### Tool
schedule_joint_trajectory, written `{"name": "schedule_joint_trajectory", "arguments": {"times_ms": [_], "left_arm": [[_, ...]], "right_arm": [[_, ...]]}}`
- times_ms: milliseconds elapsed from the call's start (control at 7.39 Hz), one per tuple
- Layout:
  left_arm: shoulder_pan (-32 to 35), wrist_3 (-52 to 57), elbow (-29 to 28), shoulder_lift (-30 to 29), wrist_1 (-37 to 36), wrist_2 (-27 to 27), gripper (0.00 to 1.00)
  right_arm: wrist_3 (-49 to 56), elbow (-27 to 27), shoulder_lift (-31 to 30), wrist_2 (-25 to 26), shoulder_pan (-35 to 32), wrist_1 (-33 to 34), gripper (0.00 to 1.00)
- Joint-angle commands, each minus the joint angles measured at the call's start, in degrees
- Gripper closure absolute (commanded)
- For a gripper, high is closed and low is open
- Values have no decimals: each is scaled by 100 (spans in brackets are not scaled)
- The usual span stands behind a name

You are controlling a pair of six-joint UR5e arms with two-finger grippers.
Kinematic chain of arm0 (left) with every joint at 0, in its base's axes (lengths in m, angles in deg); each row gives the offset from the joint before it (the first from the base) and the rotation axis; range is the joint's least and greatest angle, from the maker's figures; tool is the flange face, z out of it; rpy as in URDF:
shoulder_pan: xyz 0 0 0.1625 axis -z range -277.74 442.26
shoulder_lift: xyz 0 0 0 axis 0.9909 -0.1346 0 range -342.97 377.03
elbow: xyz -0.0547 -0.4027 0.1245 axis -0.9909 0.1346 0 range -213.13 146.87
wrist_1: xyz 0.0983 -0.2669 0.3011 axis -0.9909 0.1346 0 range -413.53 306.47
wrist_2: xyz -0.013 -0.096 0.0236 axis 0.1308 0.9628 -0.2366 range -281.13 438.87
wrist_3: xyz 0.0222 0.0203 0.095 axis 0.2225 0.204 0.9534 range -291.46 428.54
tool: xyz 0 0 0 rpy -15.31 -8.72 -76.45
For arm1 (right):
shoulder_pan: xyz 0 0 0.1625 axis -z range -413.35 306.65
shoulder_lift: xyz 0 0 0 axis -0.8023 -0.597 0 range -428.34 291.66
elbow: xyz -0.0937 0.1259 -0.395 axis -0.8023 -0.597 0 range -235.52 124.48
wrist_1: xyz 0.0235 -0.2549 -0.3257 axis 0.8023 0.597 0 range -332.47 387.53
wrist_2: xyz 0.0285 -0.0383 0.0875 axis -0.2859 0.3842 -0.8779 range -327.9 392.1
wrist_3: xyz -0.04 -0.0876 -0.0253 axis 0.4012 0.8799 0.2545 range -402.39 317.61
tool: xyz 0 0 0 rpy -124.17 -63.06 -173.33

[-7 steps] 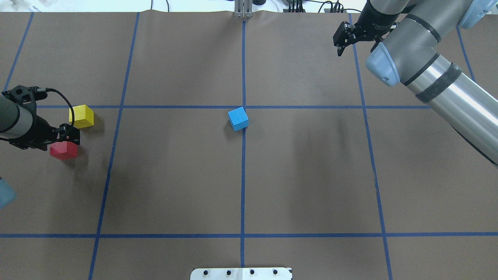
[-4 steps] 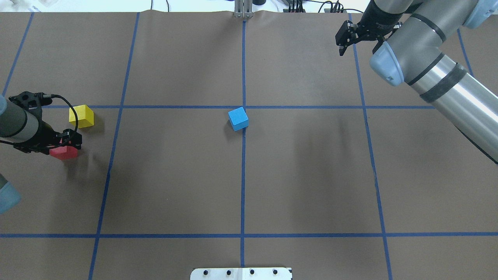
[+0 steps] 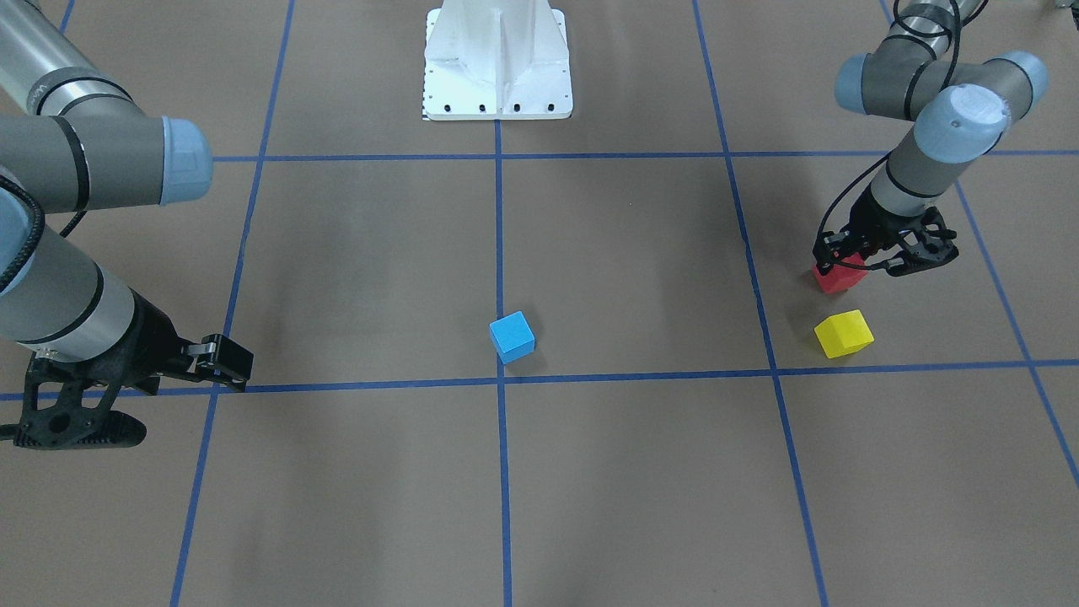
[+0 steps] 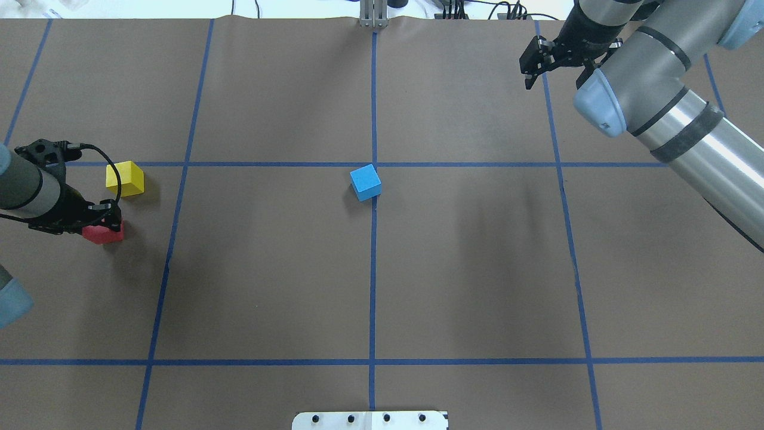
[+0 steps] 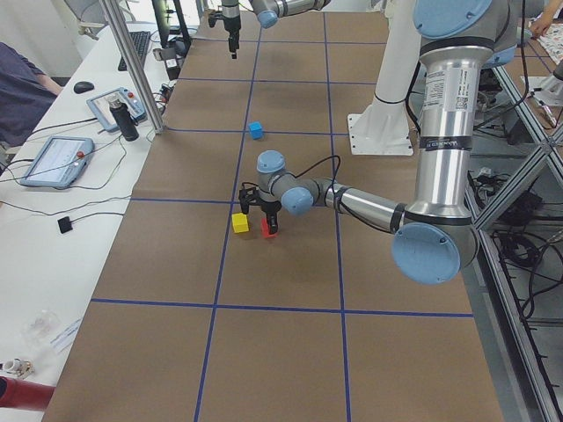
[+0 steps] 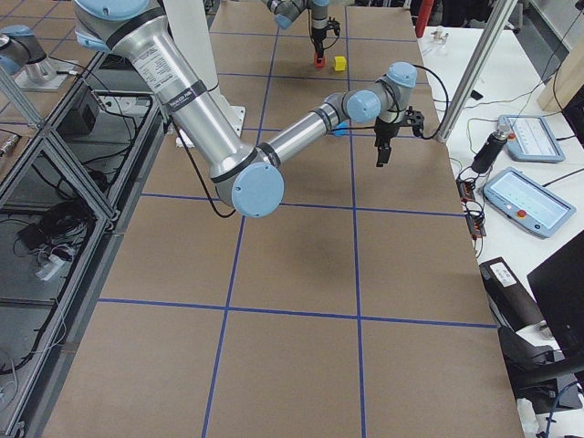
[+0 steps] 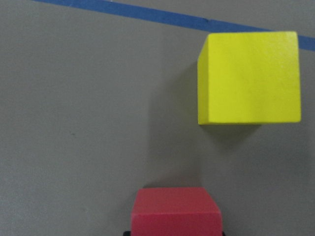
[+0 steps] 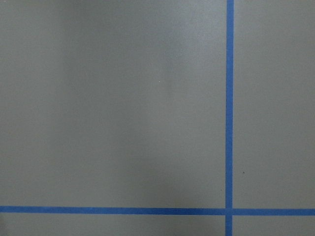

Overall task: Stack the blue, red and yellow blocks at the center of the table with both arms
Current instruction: 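Lower the left gripper onto the red cube and grasp it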

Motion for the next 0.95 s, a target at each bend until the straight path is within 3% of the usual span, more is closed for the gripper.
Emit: {"name": "schedule_joint_trajectory", "arguments": {"times_ms": [0,271,406,541,812], "left_arm": [[18,-33,522,-82,-610,162,100],[9,-51,1233,-1157,-2642,120,100],[-17,-320,1246,-1877,-3385,102,100],[-391,-775,1133,-2450,-3583,84,100],[-561,-912,-21,-3671,-3568,-214,100]], "right_arm": [[7,16,-67,9,-3,-12,1],[16,24,-163,9,-29,-30,1],[16,59,-198,17,-29,-30,1],[120,155,-294,44,-38,-38,1],[315,174,-348,26,-117,-47,1]]}}
